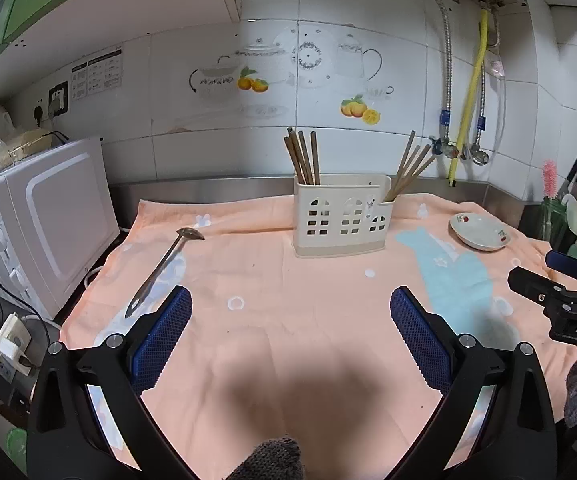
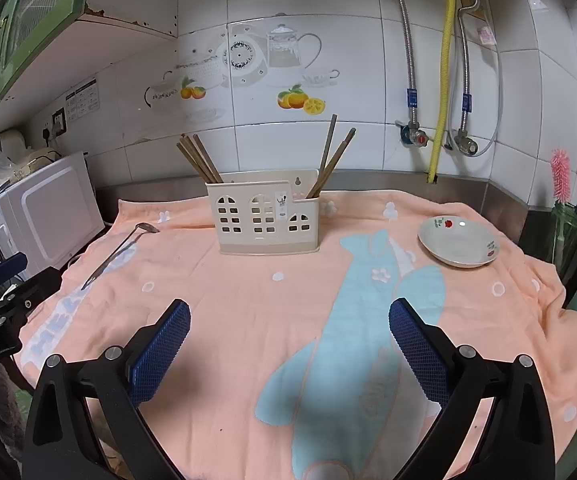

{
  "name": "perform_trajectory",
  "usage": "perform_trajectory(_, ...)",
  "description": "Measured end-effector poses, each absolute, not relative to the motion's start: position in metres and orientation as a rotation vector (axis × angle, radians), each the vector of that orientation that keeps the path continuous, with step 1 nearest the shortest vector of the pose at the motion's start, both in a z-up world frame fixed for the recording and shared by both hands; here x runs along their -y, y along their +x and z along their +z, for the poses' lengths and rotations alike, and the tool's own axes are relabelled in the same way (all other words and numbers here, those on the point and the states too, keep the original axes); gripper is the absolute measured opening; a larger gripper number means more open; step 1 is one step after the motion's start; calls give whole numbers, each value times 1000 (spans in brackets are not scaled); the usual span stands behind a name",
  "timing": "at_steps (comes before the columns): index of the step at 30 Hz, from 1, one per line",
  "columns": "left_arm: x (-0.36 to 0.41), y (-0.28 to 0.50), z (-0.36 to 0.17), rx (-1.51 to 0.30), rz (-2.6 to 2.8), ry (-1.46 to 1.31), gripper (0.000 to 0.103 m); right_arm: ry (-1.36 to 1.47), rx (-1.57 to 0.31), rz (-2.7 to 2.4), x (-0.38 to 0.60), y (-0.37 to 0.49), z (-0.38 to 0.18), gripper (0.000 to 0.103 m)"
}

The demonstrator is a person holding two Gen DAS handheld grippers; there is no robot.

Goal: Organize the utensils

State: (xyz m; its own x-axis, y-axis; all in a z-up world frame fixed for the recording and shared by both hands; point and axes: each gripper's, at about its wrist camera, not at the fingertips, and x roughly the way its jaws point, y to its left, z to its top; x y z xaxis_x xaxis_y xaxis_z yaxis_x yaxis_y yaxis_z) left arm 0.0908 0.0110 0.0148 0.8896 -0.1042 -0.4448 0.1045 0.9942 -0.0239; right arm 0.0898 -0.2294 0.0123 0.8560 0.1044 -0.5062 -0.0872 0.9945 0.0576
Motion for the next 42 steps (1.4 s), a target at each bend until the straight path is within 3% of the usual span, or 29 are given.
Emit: perform_trajectory(42, -15, 91, 7, -484, -88, -3, 98, 18, -540, 118, 220, 92, 12, 96)
